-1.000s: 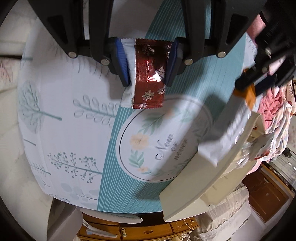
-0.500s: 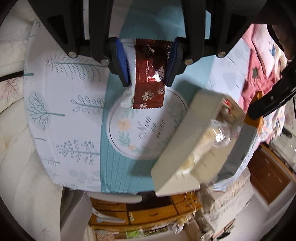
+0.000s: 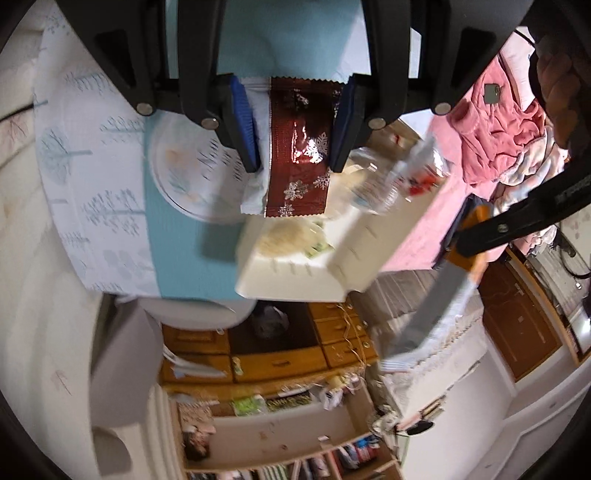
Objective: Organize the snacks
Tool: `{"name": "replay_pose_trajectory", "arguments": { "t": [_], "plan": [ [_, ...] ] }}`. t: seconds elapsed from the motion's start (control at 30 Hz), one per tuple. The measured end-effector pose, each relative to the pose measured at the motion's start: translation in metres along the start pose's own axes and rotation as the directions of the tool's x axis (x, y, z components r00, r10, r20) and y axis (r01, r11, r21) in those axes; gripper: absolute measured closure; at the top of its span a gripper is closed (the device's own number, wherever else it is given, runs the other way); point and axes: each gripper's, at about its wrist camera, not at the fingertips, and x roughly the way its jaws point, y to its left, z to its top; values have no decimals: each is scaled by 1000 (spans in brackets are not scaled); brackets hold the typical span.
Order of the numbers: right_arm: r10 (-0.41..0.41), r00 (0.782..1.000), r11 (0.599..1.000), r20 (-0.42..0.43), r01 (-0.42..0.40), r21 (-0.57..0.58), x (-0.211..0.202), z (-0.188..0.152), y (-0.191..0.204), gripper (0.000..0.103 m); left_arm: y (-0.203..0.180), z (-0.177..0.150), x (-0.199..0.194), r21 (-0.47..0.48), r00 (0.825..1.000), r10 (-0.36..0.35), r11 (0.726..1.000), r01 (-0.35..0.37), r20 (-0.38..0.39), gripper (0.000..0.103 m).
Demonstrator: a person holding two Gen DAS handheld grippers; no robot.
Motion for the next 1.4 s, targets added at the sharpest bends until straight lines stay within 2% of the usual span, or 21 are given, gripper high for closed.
{"name": "replay_pose_trajectory", "arguments": {
  "t": [0.3,0.33,0.37,0.43,0.53,0.6,0.67,0.93,1.03,1.2,1.23,1.4],
  "plan": [
    [14,997,1000,72,-13,-6,26,18,57,62,53,12,19,-3,999,-12,1000,12,-50,61],
    [6,997,1000,72,-6,-2,29,18,59,61,57,12,24,-1,997,-21,1000,21,-70,56],
    [-5,999,1000,53,4,8,37,19,61,55,60,12,29,-2,996,-27,1000,27,-88,52],
    [-20,1000,999,6,20,41,50,18,61,39,65,9,34,-5,993,-22,1000,21,-116,31],
    [6,1000,993,-5,-5,117,55,14,57,38,70,3,36,7,990,-12,1000,13,-144,25],
    [-9,1000,990,-17,11,144,57,10,54,35,73,-2,37,6,986,-13,1000,15,-167,21],
    [-14,999,986,-31,19,165,56,5,51,29,75,-9,39,-2,980,-20,1000,20,-196,19],
    [-61,994,974,-96,80,210,45,-24,50,22,76,-49,43,-27,955,-51,999,45,-292,13],
    [-80,988,971,-132,107,215,39,-41,49,19,73,-71,45,-33,938,-60,998,52,-342,12],
    [-97,964,965,-246,152,214,36,-79,42,17,69,-107,51,-66,895,-70,997,45,-441,12],
    [-90,958,963,-273,153,221,35,-87,39,17,68,-113,50,-72,891,-66,997,38,-450,12],
    [-63,941,970,-331,137,203,26,-109,27,14,63,-135,38,-93,893,-30,996,-14,-450,3]
  ]
}}
